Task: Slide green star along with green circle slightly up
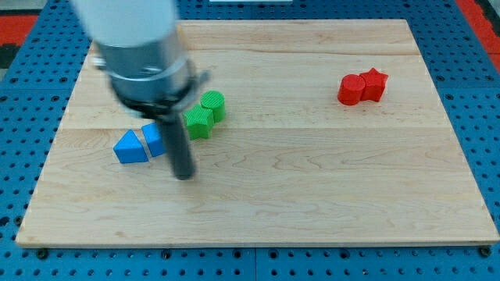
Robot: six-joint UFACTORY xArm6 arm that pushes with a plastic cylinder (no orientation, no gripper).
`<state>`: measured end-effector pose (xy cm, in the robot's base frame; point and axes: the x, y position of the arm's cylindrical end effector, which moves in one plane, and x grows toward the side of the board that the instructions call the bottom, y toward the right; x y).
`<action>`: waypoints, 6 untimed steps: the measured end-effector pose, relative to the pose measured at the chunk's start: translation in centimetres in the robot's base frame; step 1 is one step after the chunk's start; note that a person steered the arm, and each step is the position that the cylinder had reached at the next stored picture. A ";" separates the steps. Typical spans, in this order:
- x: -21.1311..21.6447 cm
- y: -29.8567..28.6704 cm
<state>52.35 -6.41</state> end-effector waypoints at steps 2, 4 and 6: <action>-8.6 0.4; -3.4 3.1; -7.4 -1.5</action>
